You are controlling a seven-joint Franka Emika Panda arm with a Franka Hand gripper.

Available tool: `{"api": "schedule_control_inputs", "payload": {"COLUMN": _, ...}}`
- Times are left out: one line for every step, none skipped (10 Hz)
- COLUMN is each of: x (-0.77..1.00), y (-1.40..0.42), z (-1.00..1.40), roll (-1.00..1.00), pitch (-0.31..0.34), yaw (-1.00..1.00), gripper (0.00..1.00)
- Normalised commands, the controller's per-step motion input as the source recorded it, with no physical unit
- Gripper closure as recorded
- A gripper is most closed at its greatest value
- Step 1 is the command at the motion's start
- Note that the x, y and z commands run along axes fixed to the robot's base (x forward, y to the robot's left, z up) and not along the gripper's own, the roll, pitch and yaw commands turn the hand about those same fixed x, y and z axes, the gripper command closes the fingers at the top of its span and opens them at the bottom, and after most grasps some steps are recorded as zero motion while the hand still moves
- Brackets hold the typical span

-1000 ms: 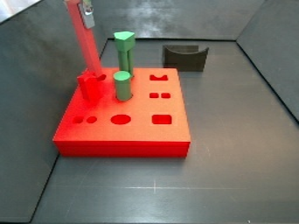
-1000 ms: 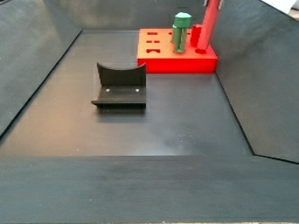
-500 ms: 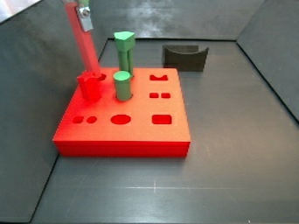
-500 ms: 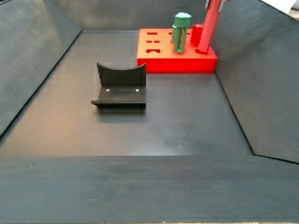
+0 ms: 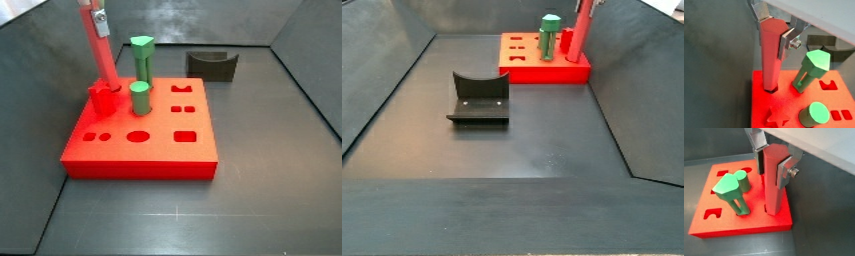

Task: Pick up the hexagon object. Move up. Move to above the board. Insert the hexagon object.
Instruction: Insert the hexagon object.

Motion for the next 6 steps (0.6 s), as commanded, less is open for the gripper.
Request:
{"api": "schedule_control_inputs", "payload": {"x": 0.00, "y": 0.00, "z": -0.09, "roll": -0.13, "pitch": -0.027, "yaw": -0.17, "gripper": 1.00}}
{"api": "schedule_control_inputs", "payload": {"x": 0.00, "y": 0.00, "z": -0.09, "roll": -0.12, "pitch": -0.016, "yaw": -0.15, "gripper": 1.00}}
{"api": "schedule_control_inputs", "payload": {"x": 0.00, "y": 0.00, "z": -0.11, "roll": -0.11, "pitch": -0.010, "yaw": -0.21, "gripper": 1.00}}
{"api": "schedule_control_inputs", "payload": {"x": 0.01, "y": -0.06, "z": -0.10, "roll": -0.09, "pitch": 0.000, "yaw": -0.28, "gripper": 1.00}}
{"api": "schedule_control_inputs", "payload": {"x": 0.15, "y": -0.06, "z": -0.05, "roll": -0.11, "pitch": 0.000, "yaw": -0.34, "gripper": 1.00}}
{"api": "schedule_control_inputs", "payload": {"x": 0.26, "y": 0.00, "z": -0.09, "roll": -0.08, "pitch": 0.000, "yaw": -0.21, "gripper": 1.00}}
